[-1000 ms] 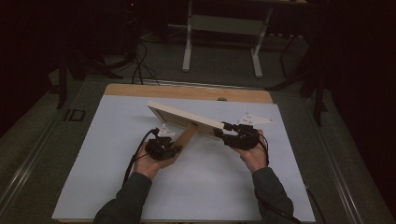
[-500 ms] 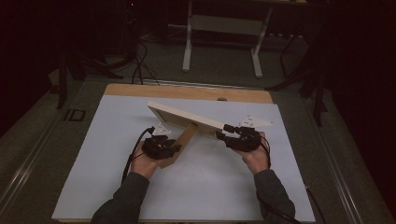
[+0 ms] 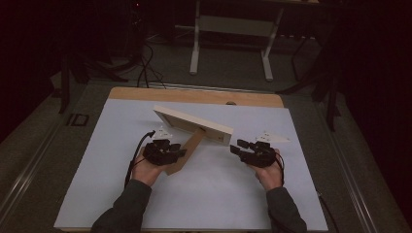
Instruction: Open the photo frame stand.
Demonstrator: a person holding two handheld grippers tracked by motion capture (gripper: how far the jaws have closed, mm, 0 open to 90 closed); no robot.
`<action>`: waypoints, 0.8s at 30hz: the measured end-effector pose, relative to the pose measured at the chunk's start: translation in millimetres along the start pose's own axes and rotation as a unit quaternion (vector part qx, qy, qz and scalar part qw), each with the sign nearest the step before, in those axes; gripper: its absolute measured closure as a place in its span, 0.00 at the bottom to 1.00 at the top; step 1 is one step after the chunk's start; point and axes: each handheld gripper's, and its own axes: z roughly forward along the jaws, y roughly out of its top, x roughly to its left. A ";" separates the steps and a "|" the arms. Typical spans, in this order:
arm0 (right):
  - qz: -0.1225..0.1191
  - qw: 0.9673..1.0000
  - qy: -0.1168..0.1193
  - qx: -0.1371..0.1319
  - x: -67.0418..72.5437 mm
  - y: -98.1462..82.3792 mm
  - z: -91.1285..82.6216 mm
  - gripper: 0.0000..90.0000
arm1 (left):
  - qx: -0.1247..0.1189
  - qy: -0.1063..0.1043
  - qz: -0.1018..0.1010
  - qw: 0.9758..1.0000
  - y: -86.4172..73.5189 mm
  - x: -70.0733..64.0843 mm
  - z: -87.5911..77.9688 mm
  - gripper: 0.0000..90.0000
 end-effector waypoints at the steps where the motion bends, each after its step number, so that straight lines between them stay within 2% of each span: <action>1: 0.000 1.000 0.000 0.000 0.0 0.0 0.0 0.59 | 0.000 0.000 0.000 1.000 0.0 0.0 0.0 0.70; 6: 0.003 1.000 -0.015 0.019 -1.1 -14.7 3.2 0.62 | -0.009 0.000 -0.005 1.000 0.1 1.6 -4.9 0.69; 9: 0.009 1.000 -0.016 0.016 -1.5 -14.9 2.1 0.64 | -0.014 0.003 -0.008 1.000 0.7 2.0 -6.9 0.69; 11: 0.008 1.000 -0.020 0.011 -0.1 -13.6 -0.4 0.68 | -0.024 0.009 -0.016 1.000 1.8 3.7 -10.6 0.69; 12: 0.006 1.000 -0.021 0.011 0.7 -13.6 -1.2 0.73 | -0.028 0.013 -0.020 0.999 2.1 4.5 -11.7 0.68; 15: 0.003 1.000 -0.027 0.006 2.2 -13.9 -2.6 0.76 | -0.035 0.020 -0.028 0.999 2.8 6.7 -14.0 0.68; 16: 0.002 0.999 -0.042 0.004 2.8 -13.2 -3.6 0.80 | -0.043 0.028 -0.036 0.998 3.7 9.1 -16.8 0.68; 21: 0.014 0.998 -0.055 -0.004 0.5 -12.2 -5.3 0.86 | -0.055 0.042 -0.054 0.996 7.1 14.0 -21.9 0.67; 22: 0.018 0.998 -0.058 -0.004 -0.1 -12.1 -5.0 0.87 | -0.060 0.053 -0.064 0.995 9.4 16.8 -24.5 0.67; 23: 0.018 0.998 -0.058 -0.004 -0.1 -12.1 -5.0 0.87 | -0.060 0.053 -0.064 0.995 9.4 16.8 -24.5 0.68; 24: 0.024 0.998 -0.064 -0.005 -1.6 -11.3 -4.9 0.88 | -0.065 0.057 -0.075 0.993 12.1 19.8 -27.2 0.68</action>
